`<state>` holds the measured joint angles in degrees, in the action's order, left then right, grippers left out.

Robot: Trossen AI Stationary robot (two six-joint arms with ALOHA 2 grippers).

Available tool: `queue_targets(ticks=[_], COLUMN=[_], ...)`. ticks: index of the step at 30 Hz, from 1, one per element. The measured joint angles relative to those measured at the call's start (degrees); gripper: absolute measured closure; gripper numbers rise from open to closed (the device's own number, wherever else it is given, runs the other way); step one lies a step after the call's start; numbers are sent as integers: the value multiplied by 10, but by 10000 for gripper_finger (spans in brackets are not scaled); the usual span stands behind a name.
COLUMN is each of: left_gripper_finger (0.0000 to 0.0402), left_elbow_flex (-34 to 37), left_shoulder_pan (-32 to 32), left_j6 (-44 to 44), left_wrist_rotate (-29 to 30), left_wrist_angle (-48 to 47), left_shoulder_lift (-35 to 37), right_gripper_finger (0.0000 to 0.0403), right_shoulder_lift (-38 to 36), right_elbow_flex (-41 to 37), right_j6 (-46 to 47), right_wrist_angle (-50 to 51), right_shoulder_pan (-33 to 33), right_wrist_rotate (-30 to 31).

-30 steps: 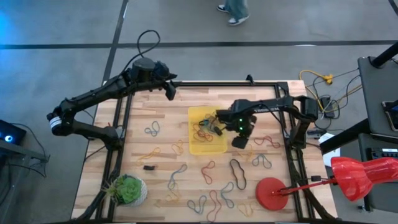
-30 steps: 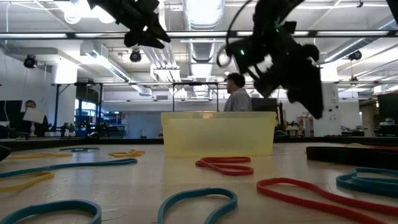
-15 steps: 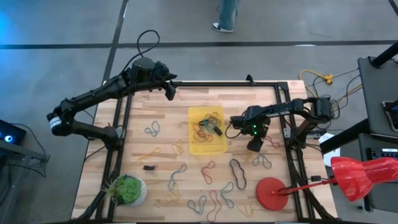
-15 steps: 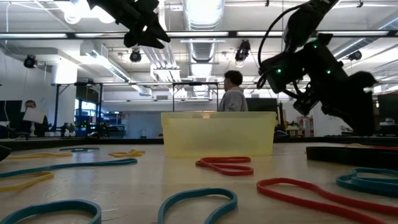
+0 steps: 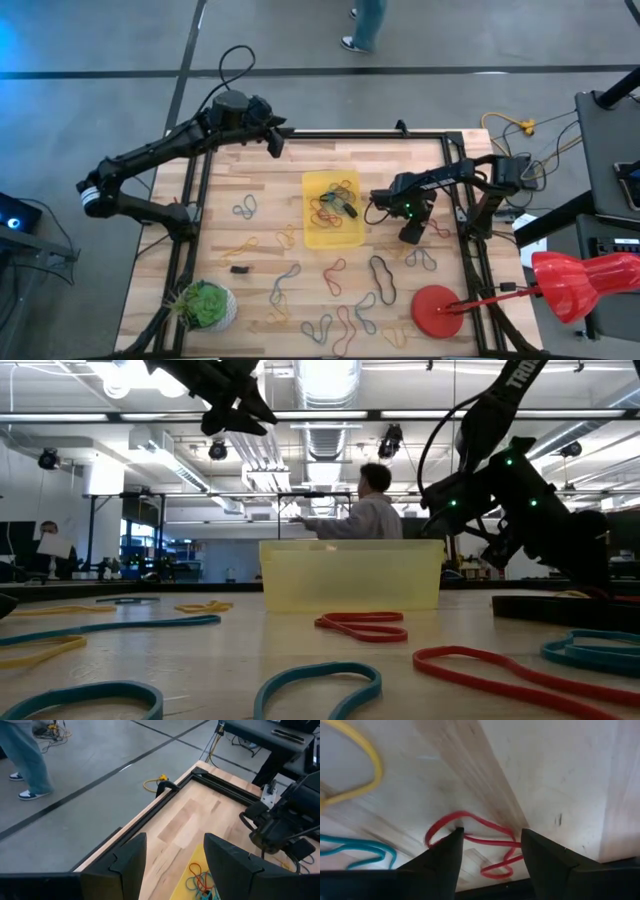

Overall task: Pick and place rubber bands into bin
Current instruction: Put the top right red rubber band into the yellow bin

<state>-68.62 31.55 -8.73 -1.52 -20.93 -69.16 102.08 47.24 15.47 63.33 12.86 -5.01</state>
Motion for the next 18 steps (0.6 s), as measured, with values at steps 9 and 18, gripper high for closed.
queue_targets(ticks=[9,18], left_gripper_finger=[219,219], left_elbow_flex=[0,1], left_shoulder_pan=[0,0], left_j6=[0,1], left_wrist_rotate=[0,0], left_wrist_angle=[42,70], left_shoulder_lift=[-7,-8], right_gripper_finger=[322,394], right_shoulder_lift=[3,3], right_elbow_flex=[-2,16], right_j6=[9,-2], right_wrist_angle=[-14,-13], right_shoulder_pan=[2,1], right_wrist_rotate=[7,-40])
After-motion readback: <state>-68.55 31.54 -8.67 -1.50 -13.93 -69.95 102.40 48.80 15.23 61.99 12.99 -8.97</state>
